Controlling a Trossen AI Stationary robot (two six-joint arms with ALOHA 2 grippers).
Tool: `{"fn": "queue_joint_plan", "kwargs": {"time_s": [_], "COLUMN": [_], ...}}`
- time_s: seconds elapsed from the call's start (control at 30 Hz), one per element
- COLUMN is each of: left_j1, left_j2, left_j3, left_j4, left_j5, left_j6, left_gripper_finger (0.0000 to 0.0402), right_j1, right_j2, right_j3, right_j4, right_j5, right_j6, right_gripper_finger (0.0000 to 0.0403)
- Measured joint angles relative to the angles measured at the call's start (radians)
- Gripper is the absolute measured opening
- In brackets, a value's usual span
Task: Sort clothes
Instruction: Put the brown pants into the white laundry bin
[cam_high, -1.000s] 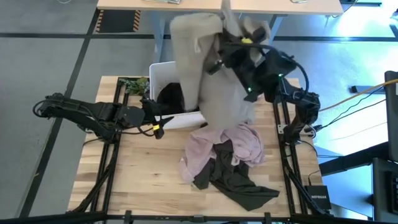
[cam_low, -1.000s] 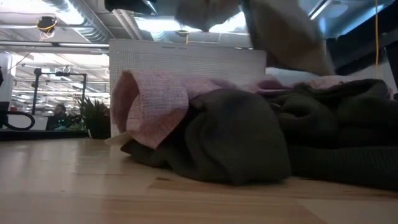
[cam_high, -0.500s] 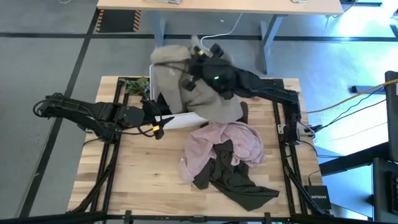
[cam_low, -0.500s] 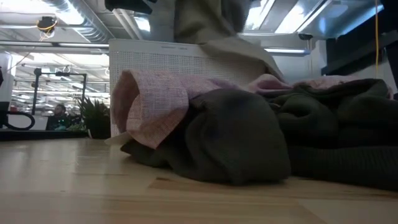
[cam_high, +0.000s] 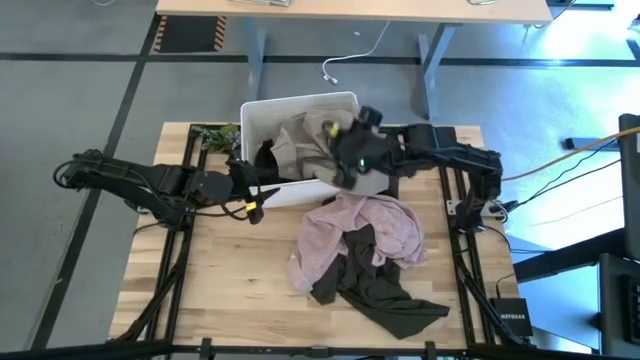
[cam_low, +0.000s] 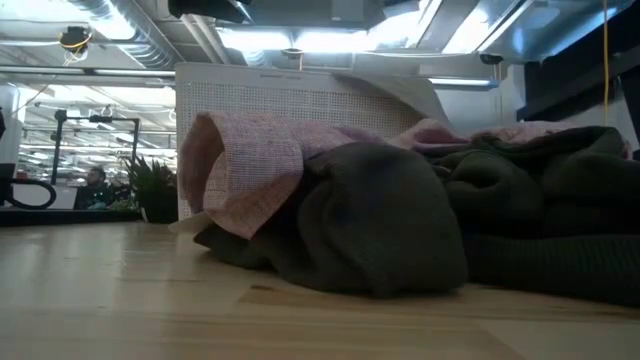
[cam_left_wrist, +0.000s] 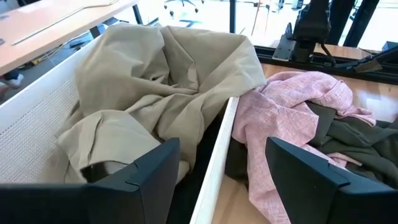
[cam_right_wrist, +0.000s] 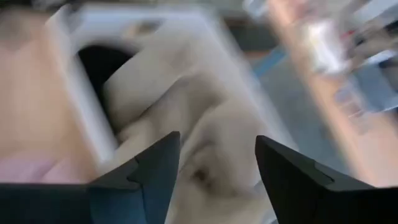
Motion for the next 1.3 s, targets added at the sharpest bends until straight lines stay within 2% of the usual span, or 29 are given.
{"fn": "queue_joint_plan", "kwargs": {"time_s": [0.1, 0.23, 0.43, 0.57, 0.63, 0.73, 0.97, 1.07, 1.17, 1.3], "left_j1": [0.0, 0.0, 0.0, 0.0, 0.0, 0.001, 0.002, 0.005, 0.005, 0.005], "left_j2": [0.0, 0.0, 0.0, 0.0, 0.0, 0.0, 0.0, 0.0, 0.0, 0.0], "left_j3": [0.0, 0.0, 0.0, 0.001, 0.001, 0.001, 0.001, 0.001, 0.001, 0.001], "left_j4": [-0.002, -0.026, -0.05, -0.05, -0.05, -0.048, -0.041, -0.022, -0.018, -0.019], "left_j5": [0.0, 0.0, 0.0, 0.0, 0.0, 0.0, -0.006, -0.011, -0.011, -0.011], "left_j6": [-0.007, -0.024, -0.041, -0.046, -0.046, -0.045, -0.035, -0.014, -0.014, -0.014], "left_gripper_finger": [0.0233, 0.0233, 0.0233, 0.0233, 0.0233, 0.0233, 0.0233, 0.0233, 0.0233, 0.0233], "right_j1": [0.063, 0.179, 0.31, 0.367, 0.394, 0.43, 0.42, 0.382, 0.32, 0.233], "right_j2": [0.0, -0.025, -0.106, -0.195, -0.241, -0.279, -0.272, -0.268, -0.268, -0.268], "right_j3": [-0.006, -0.115, -0.409, -0.668, -0.795, -0.97, -1.285, -1.365, -1.413, -1.431], "right_j4": [-0.17, -0.18, -0.181, -0.163, -0.107, 0.019, 0.378, 0.539, 0.661, 0.691], "right_j5": [-0.069, -0.068, 0.122, 0.152, 0.172, 0.271, 0.428, 0.51, 0.524, 0.538], "right_j6": [0.135, 0.224, 0.408, 0.595, 0.669, 0.719, 0.631, 0.617, 0.583, 0.581], "right_gripper_finger": [0.0229, 0.0229, 0.023, 0.023, 0.023, 0.023, 0.023, 0.023, 0.023, 0.0229]}}
